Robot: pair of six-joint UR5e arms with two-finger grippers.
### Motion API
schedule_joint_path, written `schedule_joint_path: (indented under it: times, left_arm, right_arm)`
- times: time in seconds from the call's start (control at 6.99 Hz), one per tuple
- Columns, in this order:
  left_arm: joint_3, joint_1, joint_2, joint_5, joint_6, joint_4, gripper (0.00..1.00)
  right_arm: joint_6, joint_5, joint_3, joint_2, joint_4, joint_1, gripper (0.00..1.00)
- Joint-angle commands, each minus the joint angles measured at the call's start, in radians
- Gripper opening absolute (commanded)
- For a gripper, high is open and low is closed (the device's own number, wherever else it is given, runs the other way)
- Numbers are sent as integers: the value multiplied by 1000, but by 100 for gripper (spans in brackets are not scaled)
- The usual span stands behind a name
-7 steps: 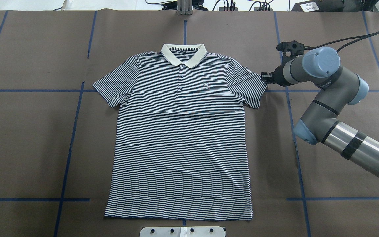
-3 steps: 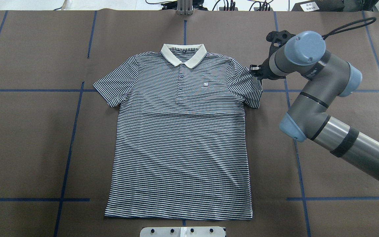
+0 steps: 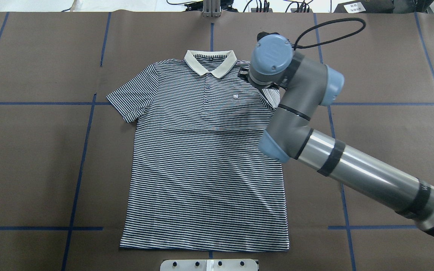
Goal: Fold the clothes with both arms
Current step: 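Move the right gripper to the sleeve nearest it and grasp it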
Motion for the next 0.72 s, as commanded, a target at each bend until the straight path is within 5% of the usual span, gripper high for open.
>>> schedule_joint_path:
  times: [0.0, 0.29, 0.43, 0.57]
  left_arm:
    - [-1, 0, 0, 0, 0, -1, 100]
    - [-1, 0, 0, 0, 0, -1, 100]
    - [-1, 0, 0, 0, 0, -1, 100]
    - [1, 0, 0, 0, 0, -1, 100]
  right_arm:
    - [95, -84, -184, 150, 0, -39, 0]
    - [87, -84, -185, 152, 3, -51, 0]
    - [65, -87, -185, 149, 36, -60, 99]
    - [37, -87, -180, 152, 43, -62, 100]
